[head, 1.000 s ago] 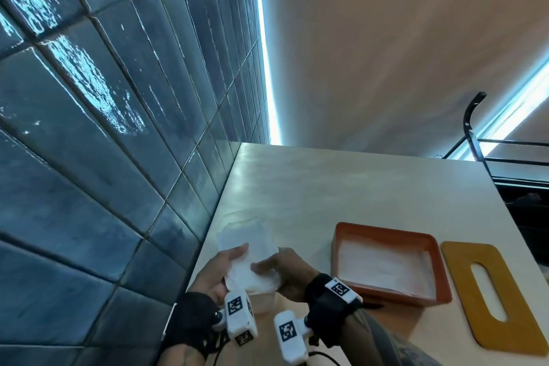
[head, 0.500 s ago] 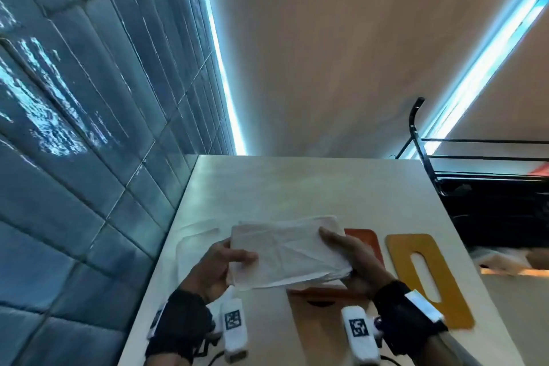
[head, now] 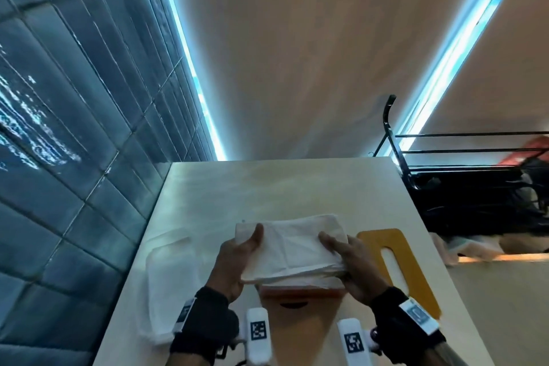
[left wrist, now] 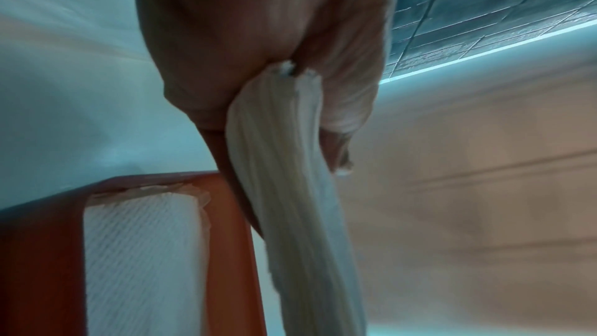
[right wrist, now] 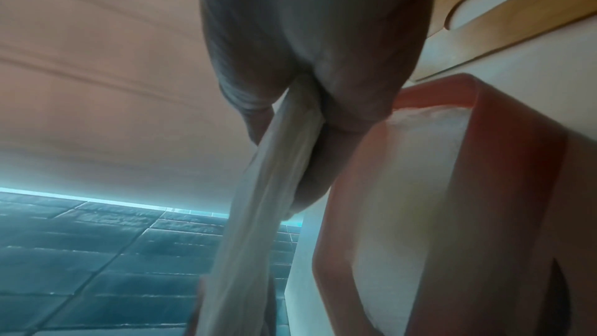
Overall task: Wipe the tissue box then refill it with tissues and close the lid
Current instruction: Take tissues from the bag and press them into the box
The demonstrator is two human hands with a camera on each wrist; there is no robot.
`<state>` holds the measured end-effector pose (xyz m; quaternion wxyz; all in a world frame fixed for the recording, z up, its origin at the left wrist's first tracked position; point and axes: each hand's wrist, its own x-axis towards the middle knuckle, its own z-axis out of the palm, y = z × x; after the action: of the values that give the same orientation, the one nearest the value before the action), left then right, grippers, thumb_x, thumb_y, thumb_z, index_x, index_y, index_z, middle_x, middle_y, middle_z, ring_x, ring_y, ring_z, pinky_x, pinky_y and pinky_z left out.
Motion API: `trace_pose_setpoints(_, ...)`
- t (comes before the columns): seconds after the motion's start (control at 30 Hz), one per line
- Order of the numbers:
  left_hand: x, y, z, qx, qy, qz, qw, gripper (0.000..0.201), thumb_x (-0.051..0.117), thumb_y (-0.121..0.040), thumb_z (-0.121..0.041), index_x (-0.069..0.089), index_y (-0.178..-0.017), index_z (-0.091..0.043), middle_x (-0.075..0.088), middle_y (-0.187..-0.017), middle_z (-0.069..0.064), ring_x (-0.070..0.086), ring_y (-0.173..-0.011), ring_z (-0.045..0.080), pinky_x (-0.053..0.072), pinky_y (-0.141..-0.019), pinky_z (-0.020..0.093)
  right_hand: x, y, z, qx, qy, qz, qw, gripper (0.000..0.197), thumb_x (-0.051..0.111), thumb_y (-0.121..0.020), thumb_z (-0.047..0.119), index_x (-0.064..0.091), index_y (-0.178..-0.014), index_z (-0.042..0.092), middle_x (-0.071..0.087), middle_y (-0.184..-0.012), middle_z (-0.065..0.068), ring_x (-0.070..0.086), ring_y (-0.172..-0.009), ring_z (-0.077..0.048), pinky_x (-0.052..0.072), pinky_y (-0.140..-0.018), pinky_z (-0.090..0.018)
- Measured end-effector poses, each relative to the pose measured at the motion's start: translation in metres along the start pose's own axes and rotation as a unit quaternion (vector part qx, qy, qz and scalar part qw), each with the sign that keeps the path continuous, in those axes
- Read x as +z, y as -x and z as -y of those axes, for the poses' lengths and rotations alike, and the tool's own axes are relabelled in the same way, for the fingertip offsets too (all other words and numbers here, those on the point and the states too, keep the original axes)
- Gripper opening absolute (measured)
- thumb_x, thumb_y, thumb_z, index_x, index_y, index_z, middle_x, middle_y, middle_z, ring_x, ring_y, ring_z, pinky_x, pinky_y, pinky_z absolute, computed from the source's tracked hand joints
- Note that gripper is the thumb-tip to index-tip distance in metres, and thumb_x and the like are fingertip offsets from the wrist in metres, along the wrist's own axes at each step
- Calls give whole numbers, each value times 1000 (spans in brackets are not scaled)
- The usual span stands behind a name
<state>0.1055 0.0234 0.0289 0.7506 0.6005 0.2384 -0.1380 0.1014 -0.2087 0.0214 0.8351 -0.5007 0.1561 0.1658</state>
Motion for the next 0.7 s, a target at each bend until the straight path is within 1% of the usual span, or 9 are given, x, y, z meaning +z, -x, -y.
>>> trace_pose_setpoints(0.1, -1, 1, 0, 3, 9, 30, 1000, 48, 79, -74, -26, 68, -110, 4, 76, -105, 19, 72, -98, 38, 59, -84, 47, -6, 0, 2, -10, 29, -10, 999, 34, 65, -93, 16, 63, -118, -6, 69, -113, -28, 66, -105, -46, 58, -85, -52)
trace_pose_setpoints(0.17, 1, 0, 1, 15, -1, 16, 1000, 41, 79, -77, -21, 69, -106, 6, 77, -103, 19, 73, -95, 37, 59, -82, 45, -7, -1, 3, -26, 49, -22, 998, 30, 63, -94, 19, 65, -115, -3, 70, -112, -28, 66, -104, -47, 53, -92, -60)
trace_pose_setpoints(0.23, 3, -3, 3, 9, -8, -18, 1000, 36, 77, -81, -25, 70, -102, 4, 76, -101, 20, 72, -94, 38, 60, -83, 50, -5, -1, 2, -45, 71, -30, 996, 28, 63, -94, 19, 67, -113, -1, 71, -110, -27, 67, -101, -46, 53, -90, -61)
trace_pose_setpoints(0.3, 5, -5, 5, -1, -10, -36, 999, 41, 75, -83, -32, 69, -102, 4, 75, -102, 21, 71, -95, 39, 58, -84, 57, -3, 0, 1, -60, 85, -30, 994, 26, 62, -95, 20, 67, -112, 1, 72, -108, -25, 70, -98, -43, 55, -88, -59)
trace_pose_setpoints(0.37, 6, -5, 6, -2, -8, -28, 1000, 43, 72, -85, -35, 68, -106, 2, 75, -104, 20, 70, -97, 40, 58, -84, 56, -1, 1, 0, -71, 85, -36, 993, 24, 62, -95, 20, 67, -111, 3, 74, -105, -20, 72, -96, -38, 58, -85, -53)
trace_pose_setpoints(0.43, 6, -4, 6, -5, 0, -1, 1000, 36, 71, -87, -29, 67, -110, -2, 74, -108, 18, 69, -101, 38, 58, -87, 52, -1, 1, -3, -84, 88, -58, 991, 24, 63, -95, 22, 67, -110, 4, 75, -102, -17, 73, -92, -35, 61, -79, -47)
trace_pose_setpoints(0.5, 5, -5, 8, -19, 7, 25, 999, 31, 71, -88, -18, 66, -114, -3, 73, -113, 18, 67, -105, 38, 57, -89, 50, -4, -2, -8, -98, 113, -98, 984, 26, 64, -94, 26, 64, -109, 5, 74, -100, -18, 74, -89, -35, 62, -74, -47)
trace_pose_setpoints(0.57, 6, -8, 12, -13, -28, -4, 1000, 29, 69, -89, -12, 65, -115, 1, 71, -112, 20, 67, -103, 39, 58, -86, 49, -8, -6, -15, -106, 150, -142, 973, 28, 64, -94, 29, 61, -109, 6, 71, -99, -16, 73, -87, -34, 63, -71, -46)
trace_pose_setpoints(0.7, 12, -17, 22, 18, -161, -78, 984, 29, 70, -89, -16, 66, -112, 1, 73, -104, 15, 69, -95, 35, 58, -88, 51, -16, -12, -28, -115, 267, -203, 935, 27, 62, -95, 25, 53, -115, 10, 65, -104, -11, 68, -88, -24, 62, -68, -37)
